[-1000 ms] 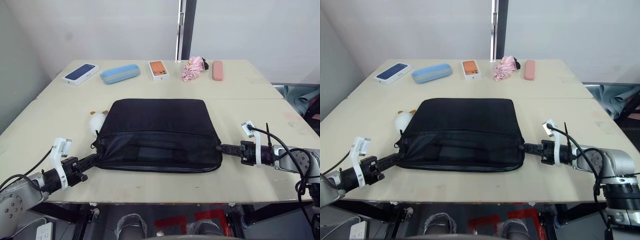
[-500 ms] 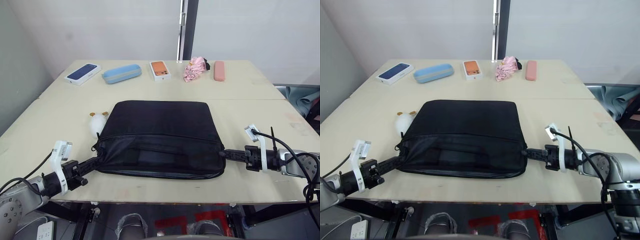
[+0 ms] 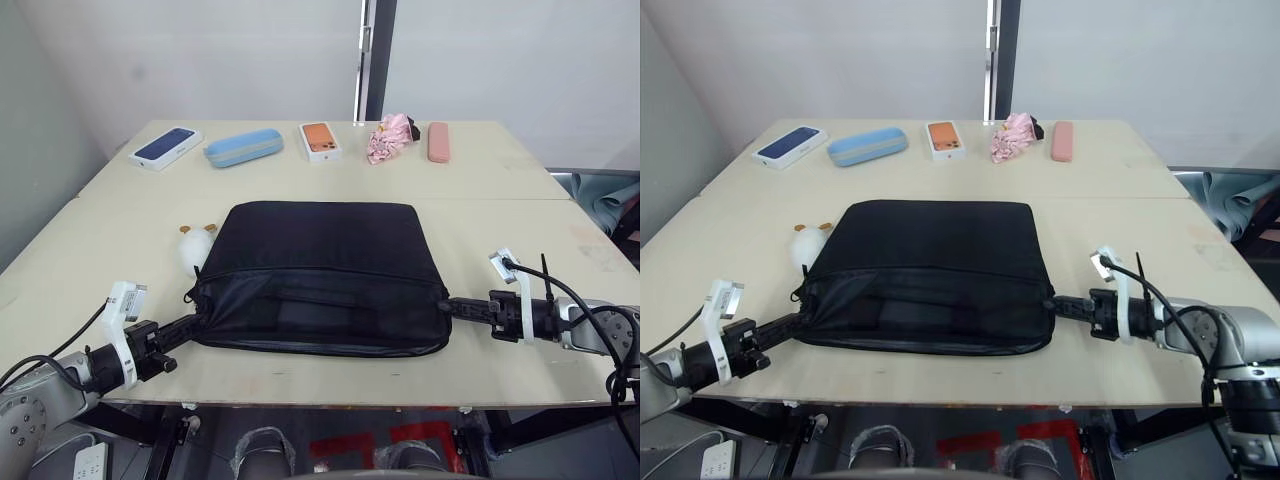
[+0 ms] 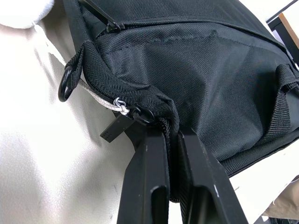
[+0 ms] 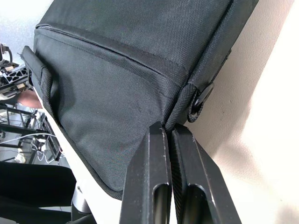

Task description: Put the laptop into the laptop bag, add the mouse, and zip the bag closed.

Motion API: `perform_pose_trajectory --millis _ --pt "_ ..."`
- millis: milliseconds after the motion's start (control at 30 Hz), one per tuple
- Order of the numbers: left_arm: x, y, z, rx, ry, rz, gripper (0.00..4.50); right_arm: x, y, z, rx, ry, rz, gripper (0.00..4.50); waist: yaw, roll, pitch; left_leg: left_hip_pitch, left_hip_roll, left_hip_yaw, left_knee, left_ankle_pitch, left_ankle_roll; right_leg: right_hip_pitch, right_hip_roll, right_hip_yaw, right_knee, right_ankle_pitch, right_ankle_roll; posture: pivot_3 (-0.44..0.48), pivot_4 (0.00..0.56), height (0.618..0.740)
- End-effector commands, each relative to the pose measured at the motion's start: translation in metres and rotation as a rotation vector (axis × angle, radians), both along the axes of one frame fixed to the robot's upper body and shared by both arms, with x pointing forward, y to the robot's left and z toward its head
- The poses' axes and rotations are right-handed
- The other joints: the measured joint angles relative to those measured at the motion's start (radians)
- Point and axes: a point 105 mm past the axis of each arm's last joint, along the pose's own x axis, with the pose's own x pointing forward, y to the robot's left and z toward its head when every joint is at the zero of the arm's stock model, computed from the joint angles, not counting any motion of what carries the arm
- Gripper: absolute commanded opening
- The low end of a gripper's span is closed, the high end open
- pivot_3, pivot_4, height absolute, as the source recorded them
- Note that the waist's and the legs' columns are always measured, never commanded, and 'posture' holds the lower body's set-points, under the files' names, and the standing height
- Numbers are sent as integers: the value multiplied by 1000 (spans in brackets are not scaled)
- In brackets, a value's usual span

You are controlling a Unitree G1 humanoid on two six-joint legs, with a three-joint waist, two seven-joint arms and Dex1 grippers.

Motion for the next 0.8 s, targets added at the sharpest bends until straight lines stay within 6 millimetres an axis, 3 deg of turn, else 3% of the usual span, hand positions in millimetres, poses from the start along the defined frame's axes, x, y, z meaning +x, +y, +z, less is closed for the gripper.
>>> perform_pose_trajectory --millis 33,567,700,800 --pt "0 2 -5 24 20 -6 0 13 -3 16 6 -91 -25 32 -1 0 0 0 0 0 0 0 0 0 0 0 0 0 0 0 150 740" --pt "7 8 -3 37 -4 11 0 15 2 14 -3 -102 -15 32 -1 0 -1 4 0 0 2 0 0 2 0 1 3 0 0 0 150 740" --pt "10 15 -1 58 -27 48 0 13 1 14 -9 -103 -12 1223 -1 0 -1 5 0 1 2 0 0 3 0 2 3 0 0 0 150 740" --pt "8 23 0 79 -31 46 1162 16 -9 17 -12 -115 -34 2293 -2 0 -1 6 0 1 2 0 0 4 0 2 3 0 0 0 150 740"
